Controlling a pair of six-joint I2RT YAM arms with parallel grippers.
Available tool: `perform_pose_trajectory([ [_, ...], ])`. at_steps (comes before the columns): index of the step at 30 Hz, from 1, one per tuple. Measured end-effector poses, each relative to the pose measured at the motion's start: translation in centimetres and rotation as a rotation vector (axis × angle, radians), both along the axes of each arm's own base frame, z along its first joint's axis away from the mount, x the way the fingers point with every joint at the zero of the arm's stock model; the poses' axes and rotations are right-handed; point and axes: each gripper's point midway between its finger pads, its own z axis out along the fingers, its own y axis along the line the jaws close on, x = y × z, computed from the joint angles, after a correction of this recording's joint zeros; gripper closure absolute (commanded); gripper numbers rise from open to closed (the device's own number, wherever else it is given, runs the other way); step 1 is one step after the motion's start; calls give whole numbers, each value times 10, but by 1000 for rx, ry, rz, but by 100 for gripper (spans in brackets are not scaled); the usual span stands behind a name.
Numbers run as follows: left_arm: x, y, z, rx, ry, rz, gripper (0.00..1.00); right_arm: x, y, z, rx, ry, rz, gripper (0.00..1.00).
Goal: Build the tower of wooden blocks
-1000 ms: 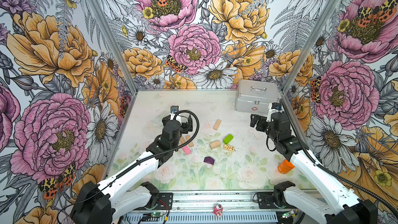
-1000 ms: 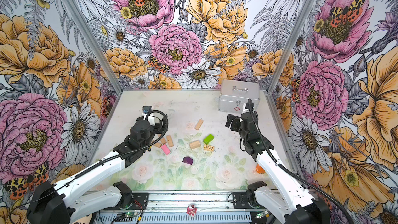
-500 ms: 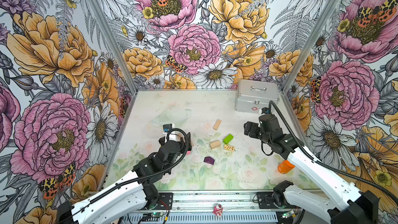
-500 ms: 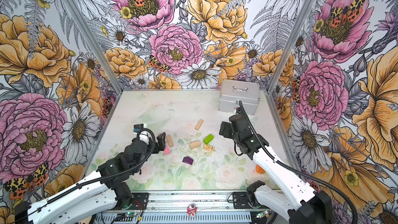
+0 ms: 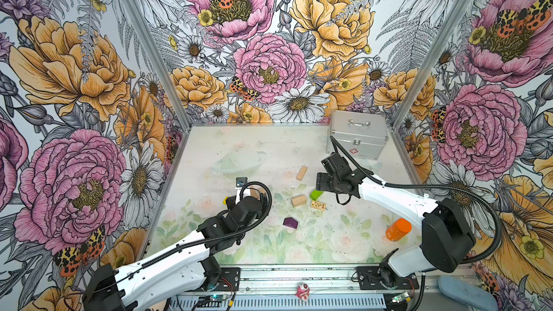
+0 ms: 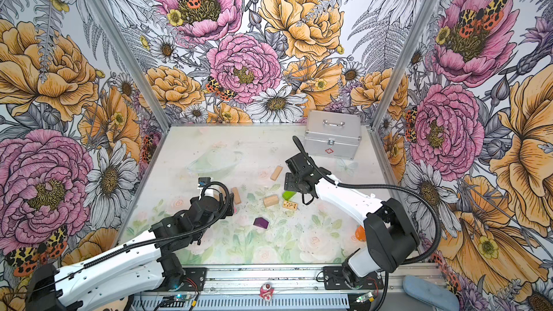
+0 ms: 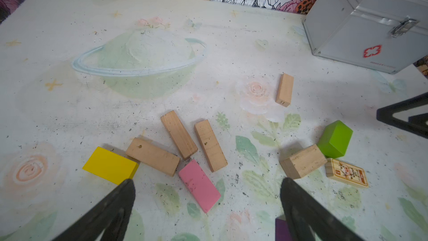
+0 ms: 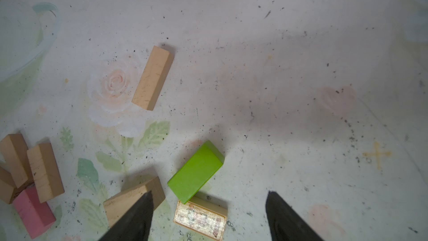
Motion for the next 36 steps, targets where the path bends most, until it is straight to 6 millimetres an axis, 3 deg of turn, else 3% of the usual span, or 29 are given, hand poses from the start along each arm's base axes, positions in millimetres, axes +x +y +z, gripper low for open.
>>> perform_pose_trajectory([
  [16,17,-9,-12,16,29,-24,1,0,24,-50,32,177,-30,26],
  [23,22,-14,-19,13,49,-45,1,3,34,-63,38,217,-26,34],
  [29,24,-16,-17,5,47,-56,1,11,40,-65,38,220,-30,51],
  [36,23,-15,-10,-15,30,-59,1,10,23,-69,-24,236,-58,61],
])
